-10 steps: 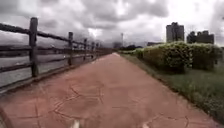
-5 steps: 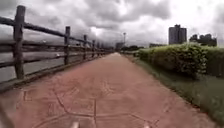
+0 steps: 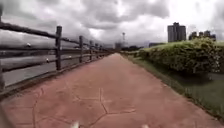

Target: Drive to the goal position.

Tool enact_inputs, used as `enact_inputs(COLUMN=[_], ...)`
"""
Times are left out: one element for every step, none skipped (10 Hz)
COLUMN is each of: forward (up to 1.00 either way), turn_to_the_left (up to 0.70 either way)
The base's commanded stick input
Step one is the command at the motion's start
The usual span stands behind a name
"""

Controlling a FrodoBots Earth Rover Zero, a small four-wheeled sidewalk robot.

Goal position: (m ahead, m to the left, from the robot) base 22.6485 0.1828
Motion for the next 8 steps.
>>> enact_inputs(forward=[1.0,1.0,1.0,1.0,1.0,1.0,1.0,1.0], turn_to_the_left=[0.0,0.0,0.0,0.0,0.0,0.0,0.0,0.0])
